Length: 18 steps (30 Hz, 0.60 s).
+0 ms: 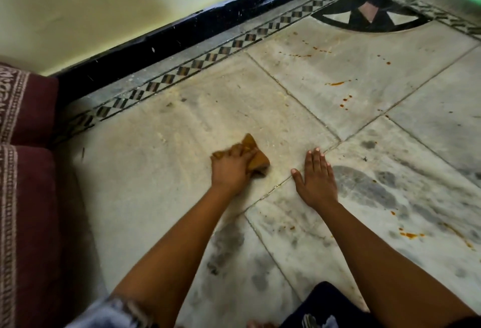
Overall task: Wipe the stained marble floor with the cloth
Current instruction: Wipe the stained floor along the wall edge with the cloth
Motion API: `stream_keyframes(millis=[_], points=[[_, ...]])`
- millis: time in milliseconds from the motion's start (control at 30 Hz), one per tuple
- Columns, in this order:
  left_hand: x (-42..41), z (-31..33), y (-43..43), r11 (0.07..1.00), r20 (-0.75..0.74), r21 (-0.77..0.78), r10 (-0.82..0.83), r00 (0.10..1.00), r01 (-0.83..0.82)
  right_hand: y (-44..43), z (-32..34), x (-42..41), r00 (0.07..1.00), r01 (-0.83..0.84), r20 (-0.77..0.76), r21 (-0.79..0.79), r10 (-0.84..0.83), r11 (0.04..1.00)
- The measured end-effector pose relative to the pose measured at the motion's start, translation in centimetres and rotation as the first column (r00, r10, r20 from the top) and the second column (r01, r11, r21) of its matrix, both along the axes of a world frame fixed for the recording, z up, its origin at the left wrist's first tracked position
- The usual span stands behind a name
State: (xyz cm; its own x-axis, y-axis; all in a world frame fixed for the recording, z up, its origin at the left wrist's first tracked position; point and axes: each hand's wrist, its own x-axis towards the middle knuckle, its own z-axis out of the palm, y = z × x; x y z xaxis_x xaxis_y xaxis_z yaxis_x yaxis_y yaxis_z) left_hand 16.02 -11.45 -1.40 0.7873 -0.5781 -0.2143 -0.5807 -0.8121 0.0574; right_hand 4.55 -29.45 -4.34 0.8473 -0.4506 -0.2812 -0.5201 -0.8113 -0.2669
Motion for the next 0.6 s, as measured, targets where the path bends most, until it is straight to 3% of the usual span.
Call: stream_keyframes(millis=[133, 233, 300, 333, 400, 500, 600], points=[[-5.4, 2.0, 2.8, 0.989, 0.018, -0.009, -0.15, 0.988, 0.15, -0.5, 0.2, 0.0, 1.0, 0.006, -0.011, 0.062, -0.005, 0.998], [-5.2, 3.5, 4.5, 0.995, -0.204, -0.097, -0.021, 0.979, 0.001, -1.2, 0.8, -0.4, 1.0, 0.031, 0.005, 0.078, -0.031, 0.996], [-3.8, 4.7, 4.7, 0.921, -0.516, -0.279, 0.096, 0.851, -0.272, -1.6, 1.3, -0.5, 0.998, 0.047, 0.034, 0.089, -0.05, 0.995], [-3.2, 5.5, 4.5, 0.822, -0.657, -0.363, 0.108, 0.746, -0.439, -2.0, 1.5, -0.6, 0.998, 0.042, 0.046, 0.083, -0.046, 0.996], [-2.1, 7.0, 3.5, 0.612, -0.834, -0.388, 0.083, 0.545, -0.689, -3.1, 2.0, -0.8, 0.998, 0.023, 0.05, 0.071, -0.026, 0.997], [-0.9, 9.2, 1.0, 0.421, -0.936, -0.323, -0.013, 0.351, -0.848, -5.1, 3.0, -0.8, 0.999, 0.031, 0.016, 0.082, -0.032, 0.996], [0.0, 11.4, -2.5, 0.357, -0.956, -0.29, -0.07, 0.284, -0.888, -7.1, 4.3, -0.6, 0.999, 0.047, -0.001, 0.071, -0.047, 0.996]])
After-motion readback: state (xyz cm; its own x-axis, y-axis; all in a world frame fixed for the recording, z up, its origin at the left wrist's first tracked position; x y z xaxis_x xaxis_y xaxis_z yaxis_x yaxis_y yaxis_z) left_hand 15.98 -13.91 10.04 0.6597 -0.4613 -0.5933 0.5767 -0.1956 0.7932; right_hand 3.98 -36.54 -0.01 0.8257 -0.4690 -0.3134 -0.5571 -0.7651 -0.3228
